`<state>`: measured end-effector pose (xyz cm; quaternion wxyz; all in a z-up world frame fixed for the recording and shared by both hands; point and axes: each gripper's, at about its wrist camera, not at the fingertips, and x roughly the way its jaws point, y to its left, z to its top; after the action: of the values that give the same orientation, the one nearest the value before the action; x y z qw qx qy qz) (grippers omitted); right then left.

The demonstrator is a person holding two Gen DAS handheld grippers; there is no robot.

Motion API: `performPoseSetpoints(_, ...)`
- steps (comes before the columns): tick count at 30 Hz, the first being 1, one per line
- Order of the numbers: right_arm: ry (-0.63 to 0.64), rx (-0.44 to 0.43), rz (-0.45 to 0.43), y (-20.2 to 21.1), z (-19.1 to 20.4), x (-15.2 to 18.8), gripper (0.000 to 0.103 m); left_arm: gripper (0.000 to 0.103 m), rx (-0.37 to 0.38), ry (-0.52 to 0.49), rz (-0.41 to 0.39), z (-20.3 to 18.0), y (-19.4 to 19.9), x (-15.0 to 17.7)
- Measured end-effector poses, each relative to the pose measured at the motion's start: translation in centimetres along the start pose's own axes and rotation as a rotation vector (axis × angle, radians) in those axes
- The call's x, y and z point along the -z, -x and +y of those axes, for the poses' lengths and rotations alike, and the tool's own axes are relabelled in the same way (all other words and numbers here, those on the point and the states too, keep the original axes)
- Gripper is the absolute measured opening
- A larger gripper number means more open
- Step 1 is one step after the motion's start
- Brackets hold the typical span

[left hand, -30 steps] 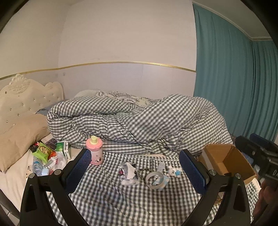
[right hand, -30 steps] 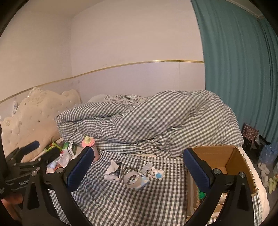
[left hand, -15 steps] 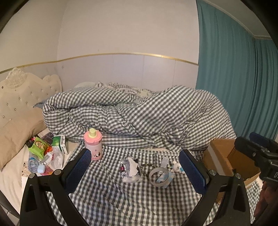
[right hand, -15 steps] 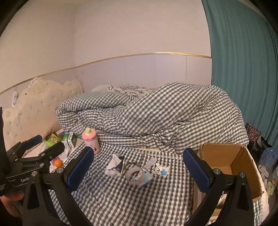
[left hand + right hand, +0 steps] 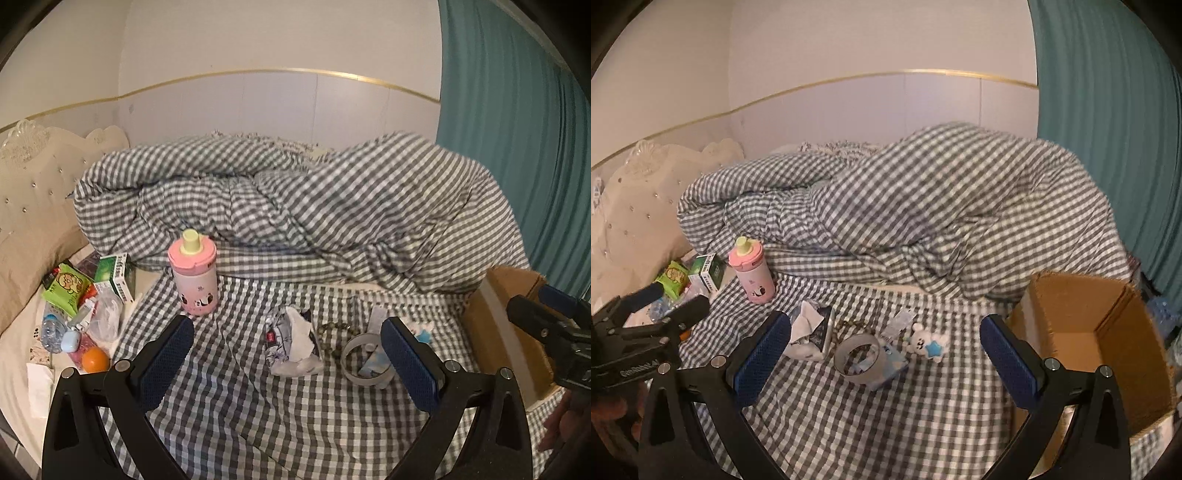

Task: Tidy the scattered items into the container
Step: 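Move both open grippers back over the items on the bed, then grasp the patterned tissue pack with the left gripper while the right gripper grasps the tape roll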

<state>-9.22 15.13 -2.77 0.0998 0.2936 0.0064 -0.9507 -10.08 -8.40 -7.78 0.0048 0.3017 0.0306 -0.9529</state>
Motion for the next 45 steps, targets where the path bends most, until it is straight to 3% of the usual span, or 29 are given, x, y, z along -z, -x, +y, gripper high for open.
performPoseSetpoints(3, -0.028, -0.051, 0.042, -2.1, -0.5, 0.6, 0.103, 0.103, 0.008, 0.005, 0.039, 0.0, -2.0, 0.5)
performPoseSetpoints(14, 0.015, 0.002, 0.136, -8.4, -0.8, 2.9, 0.103, 0.103, -0.004, -0.011, 0.104, 0.1, -8.1, 2.0)
performPoseSetpoints(23, 0.024, -0.016, 0.201, -12.9, -0.5, 4.2, 0.102, 0.103, -0.006, -0.008, 0.14, 0.8, -11.8, 3.2)
performPoseSetpoints(26, 0.028, -0.043, 0.235, -14.4, -0.3, 4.7, 0.094, 0.103, 0.002, -0.003, 0.15, 0.9, -12.9, 3.6)
performPoseSetpoints(31, 0.014, -0.072, 0.309, -17.4, -0.2, 6.0, 0.066, 0.103, 0.003, -0.009, 0.17, 1.0, -14.6, 4.3)
performPoseSetpoints(37, 0.011, -0.064, 0.35, -19.7, -0.4, 7.3, 0.06, 0.103, -0.001, -0.009, 0.193, 1.0, -16.6, 5.1)
performPoseSetpoints(45, 0.008, -0.048, 0.372, -21.5, -1.0, 7.8, 0.059, 0.103, 0.005, -0.017, 0.217, 0.4, -18.7, 6.0)
